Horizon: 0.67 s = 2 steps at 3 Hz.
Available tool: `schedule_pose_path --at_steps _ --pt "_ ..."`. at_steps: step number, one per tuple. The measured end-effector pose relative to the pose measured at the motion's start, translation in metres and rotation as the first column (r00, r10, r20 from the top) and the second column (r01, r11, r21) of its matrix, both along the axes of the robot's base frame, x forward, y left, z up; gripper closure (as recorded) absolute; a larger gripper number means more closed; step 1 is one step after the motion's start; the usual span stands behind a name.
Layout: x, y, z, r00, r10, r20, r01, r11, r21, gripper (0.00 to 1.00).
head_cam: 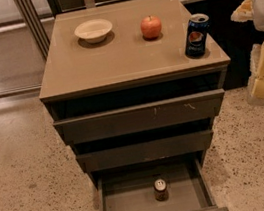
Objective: Pick orange can from bottom drawer and place on counter
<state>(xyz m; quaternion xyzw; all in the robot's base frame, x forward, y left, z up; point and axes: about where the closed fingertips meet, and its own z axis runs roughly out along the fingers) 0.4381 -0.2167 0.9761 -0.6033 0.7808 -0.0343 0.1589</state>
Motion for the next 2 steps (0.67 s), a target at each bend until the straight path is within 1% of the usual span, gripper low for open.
schedule_pose_path --at_steps 1,2 --pt "0.000 0.000 0.000 1.0000 0.000 0.000 0.000 1.000 0.000 0.00" --pt "0.004 -0.001 -0.036 1.0000 -0.005 -0.004 0.006 1.000 0.026 0.19"
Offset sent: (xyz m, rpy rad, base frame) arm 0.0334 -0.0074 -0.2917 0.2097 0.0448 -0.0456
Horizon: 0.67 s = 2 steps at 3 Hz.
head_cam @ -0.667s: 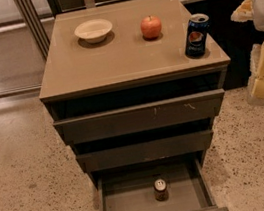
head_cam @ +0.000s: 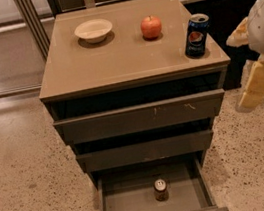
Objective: Pick orange can from bottom drawer and place on counter
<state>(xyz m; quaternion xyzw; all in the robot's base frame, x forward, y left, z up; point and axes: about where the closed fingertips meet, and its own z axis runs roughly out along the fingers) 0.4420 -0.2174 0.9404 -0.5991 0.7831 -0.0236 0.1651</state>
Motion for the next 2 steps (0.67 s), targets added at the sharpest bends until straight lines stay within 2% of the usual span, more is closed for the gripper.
schedule_pose_path --at_steps 1,2 --pt "0.002 -0.007 -0.109 0.9962 -0.013 -0.087 0.019 0.997 0.071 0.42" --pt "0.014 -0.008 -0.212 0.9890 -0.021 -0.146 0.040 0.991 0.124 0.66"
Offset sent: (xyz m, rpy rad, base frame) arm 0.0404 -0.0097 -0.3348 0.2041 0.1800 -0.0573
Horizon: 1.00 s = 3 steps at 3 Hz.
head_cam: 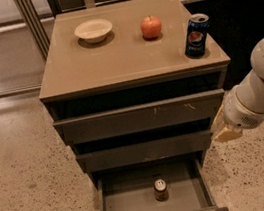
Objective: Pick orange can from bottom drawer and place on counter
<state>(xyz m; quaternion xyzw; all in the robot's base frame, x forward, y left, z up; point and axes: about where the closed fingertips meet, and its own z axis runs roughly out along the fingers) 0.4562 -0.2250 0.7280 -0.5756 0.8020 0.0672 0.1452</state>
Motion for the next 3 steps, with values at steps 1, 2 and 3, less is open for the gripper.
schedule_pose_path --at_steps 1,2,3 --pt "0.0126 -0.0003 -0.0727 0.9991 -0.010 -0.042 0.011 1.000 0.025 0.89" --pt "0.0127 0.0008 -0.0793 0.9987 -0.011 -0.050 0.012 0.999 0.032 1.00" --pt "0.0127 0.0008 -0.0794 0.9987 -0.011 -0.050 0.012 0.999 0.032 1.00"
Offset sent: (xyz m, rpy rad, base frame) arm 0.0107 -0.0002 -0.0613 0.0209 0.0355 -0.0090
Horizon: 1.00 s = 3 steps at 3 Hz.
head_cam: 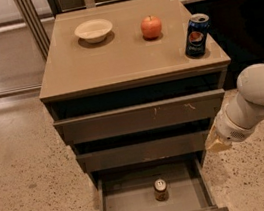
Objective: Pick orange can from bottom drawer and place on counter
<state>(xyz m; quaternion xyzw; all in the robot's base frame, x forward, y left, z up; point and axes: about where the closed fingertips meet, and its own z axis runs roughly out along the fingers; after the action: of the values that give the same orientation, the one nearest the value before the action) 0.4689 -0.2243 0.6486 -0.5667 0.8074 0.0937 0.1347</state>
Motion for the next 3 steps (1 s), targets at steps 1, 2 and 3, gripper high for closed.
schedule_pose_path --at_steps 1,2,3 --pt "-0.003 0.000 -0.016 0.9998 0.011 0.017 -0.012 1.000 0.021 1.00" --pt "-0.017 0.009 -0.067 0.9988 0.029 0.039 -0.032 0.994 0.101 1.00" --pt "0.001 0.023 -0.126 0.9928 0.006 0.120 -0.032 0.977 0.213 1.00"
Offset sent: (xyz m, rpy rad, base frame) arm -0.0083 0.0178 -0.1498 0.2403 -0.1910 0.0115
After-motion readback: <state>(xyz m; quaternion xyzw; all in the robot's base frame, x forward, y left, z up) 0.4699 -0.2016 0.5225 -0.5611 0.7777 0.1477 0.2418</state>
